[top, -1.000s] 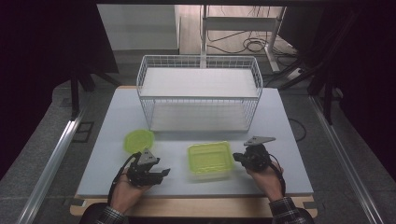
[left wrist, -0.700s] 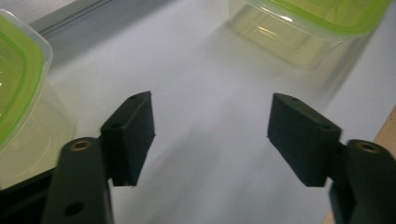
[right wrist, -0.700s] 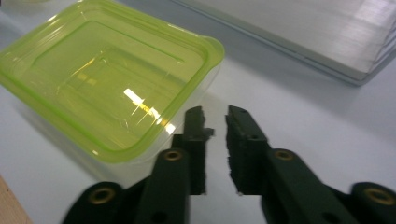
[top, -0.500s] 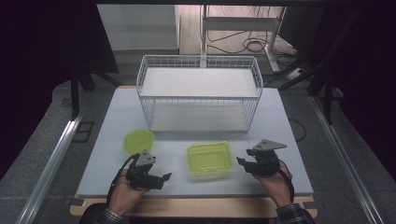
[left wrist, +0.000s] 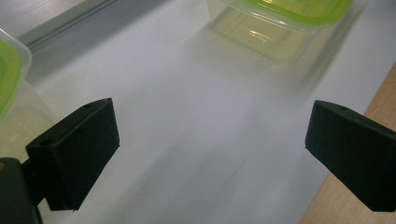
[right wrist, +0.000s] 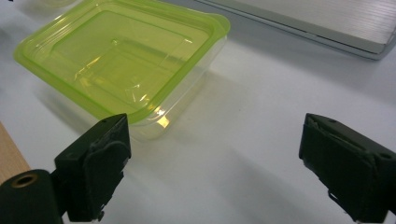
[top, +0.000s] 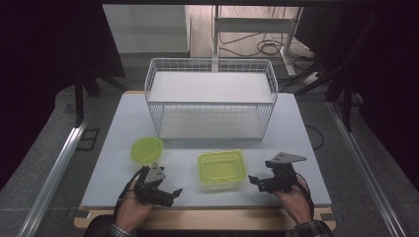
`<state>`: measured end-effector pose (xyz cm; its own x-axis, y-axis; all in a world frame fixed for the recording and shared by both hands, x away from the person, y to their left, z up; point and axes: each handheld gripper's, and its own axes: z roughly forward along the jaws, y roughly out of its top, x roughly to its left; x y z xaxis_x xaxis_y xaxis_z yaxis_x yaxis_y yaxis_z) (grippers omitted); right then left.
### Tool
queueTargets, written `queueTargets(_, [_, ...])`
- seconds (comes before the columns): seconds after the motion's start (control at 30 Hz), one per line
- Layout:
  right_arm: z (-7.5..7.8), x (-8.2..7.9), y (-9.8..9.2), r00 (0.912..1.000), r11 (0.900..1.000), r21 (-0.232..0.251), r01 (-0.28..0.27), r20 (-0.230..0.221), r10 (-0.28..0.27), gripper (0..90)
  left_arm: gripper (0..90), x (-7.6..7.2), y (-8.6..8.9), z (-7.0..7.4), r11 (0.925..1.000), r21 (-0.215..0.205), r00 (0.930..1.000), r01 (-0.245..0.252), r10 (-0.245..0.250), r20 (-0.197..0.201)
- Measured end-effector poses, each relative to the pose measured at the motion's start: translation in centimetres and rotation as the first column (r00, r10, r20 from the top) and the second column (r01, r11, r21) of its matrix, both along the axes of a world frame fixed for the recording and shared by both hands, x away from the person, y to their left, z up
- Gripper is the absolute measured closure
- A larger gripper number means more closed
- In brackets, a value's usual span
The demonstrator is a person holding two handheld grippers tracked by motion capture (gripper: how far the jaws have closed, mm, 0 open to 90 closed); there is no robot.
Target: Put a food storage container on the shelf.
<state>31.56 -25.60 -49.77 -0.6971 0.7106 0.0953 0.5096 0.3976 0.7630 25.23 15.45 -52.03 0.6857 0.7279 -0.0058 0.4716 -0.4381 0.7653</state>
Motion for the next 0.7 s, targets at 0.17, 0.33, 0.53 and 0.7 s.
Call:
queueTargets(0.17, [0.2,0.0,0.0,0.9999,1.0,0.019,0.002,0.011,-0.002,4.4,1.8,0.1,0.4,0.1,0.9999,0.001,0.9998,-0.014,0.014,0.014])
queueTargets(0.33, [0.4,0.2,-0.2,0.9998,0.999,0.032,0.016,0.013,-0.016,2.4,1.9,0.3,0.5,-0.1,0.9996,0.017,0.9996,-0.025,0.024,0.012])
queueTargets(0.53, [0.4,0.7,0.3,0.9996,0.998,0.07,0.01,-0.027,-0.008,2.6,2.0,0.3,0.4,-0.2,0.9991,0.032,0.9995,-0.028,0.027,0.013])
queueTargets(0.7, [0.6,1.1,1.3,0.9981,0.996,0.093,-0.01,-0.06,0.015,1.6,2.0,0.3,0.3,-0.3,0.9988,0.046,0.9996,-0.019,0.018,0.02])
